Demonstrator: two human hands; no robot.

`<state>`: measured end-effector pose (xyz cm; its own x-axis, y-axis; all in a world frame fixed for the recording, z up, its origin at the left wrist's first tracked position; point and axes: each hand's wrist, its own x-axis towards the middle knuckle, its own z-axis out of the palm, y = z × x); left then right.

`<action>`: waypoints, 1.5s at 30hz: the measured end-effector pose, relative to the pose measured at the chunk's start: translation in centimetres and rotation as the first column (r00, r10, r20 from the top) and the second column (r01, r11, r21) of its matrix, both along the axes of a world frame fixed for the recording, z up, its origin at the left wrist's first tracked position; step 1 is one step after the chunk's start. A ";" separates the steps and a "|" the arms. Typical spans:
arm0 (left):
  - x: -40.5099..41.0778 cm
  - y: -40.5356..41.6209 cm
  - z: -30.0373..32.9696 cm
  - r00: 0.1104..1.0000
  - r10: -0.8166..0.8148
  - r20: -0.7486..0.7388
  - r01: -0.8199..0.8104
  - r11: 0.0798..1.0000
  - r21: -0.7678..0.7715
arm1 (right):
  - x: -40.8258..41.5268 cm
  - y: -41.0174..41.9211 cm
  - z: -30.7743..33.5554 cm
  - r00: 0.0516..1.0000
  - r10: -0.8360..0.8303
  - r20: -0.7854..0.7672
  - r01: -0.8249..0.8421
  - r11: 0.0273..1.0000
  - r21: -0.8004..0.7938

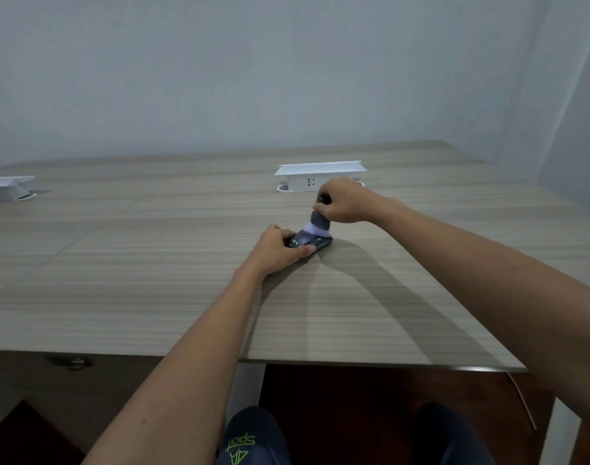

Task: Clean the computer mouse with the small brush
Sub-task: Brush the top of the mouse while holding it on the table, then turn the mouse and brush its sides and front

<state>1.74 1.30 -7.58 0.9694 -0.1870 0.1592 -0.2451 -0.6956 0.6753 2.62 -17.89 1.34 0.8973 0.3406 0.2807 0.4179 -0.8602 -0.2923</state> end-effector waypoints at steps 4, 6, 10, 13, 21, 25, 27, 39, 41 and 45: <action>0.0 -0.1 -0.1 1.000 -0.001 0.003 0.001 1.000 0.006 | 0.0 -0.7 -0.6 0.998 -0.055 0.016 0.056 0.998 -0.032; 0.0 0.0 0.0 1.000 -0.002 0.002 0.002 1.000 0.006 | 0.0 -0.5 -0.6 0.999 -0.051 0.008 0.052 0.998 -0.019; -0.1 0.0 0.1 1.000 -0.007 0.001 0.007 1.000 -0.007 | -0.2 -0.1 0.1 0.998 0.040 -0.049 -0.036 0.997 0.074; -0.2 0.0 0.1 1.000 -0.007 0.008 0.007 1.000 -0.009 | -0.1 -0.4 0.0 0.998 0.043 -0.046 -0.038 0.995 0.093; -0.1 -0.1 0.0 1.000 -0.005 0.014 0.005 1.000 0.000 | 0.4 -2.8 -2.0 0.995 -0.083 -0.047 0.088 0.990 0.111; -0.1 -0.1 0.1 1.000 -0.005 0.008 0.005 1.000 0.001 | 0.3 -1.8 -1.5 0.998 -0.029 -0.057 0.037 0.987 0.157; -0.1 -0.1 0.1 1.000 -0.008 0.012 0.008 1.000 -0.006 | -0.2 -1.4 -0.9 0.997 0.026 -0.071 -0.011 0.981 0.195; -0.1 0.2 0.4 0.999 -0.040 -0.015 0.040 0.999 0.011 | 0.2 -3.2 -2.4 0.994 -0.083 -0.067 0.092 0.987 0.133; -0.1 0.4 0.7 0.998 -0.063 -0.028 0.063 0.998 -0.022 | 0.2 -3.1 -2.5 0.994 -0.094 -0.059 0.102 0.984 0.144; -0.2 0.2 1.1 0.998 -0.058 -0.038 0.057 0.998 -0.031 | -0.2 -3.2 -2.8 0.987 -0.116 -0.113 0.138 0.969 0.204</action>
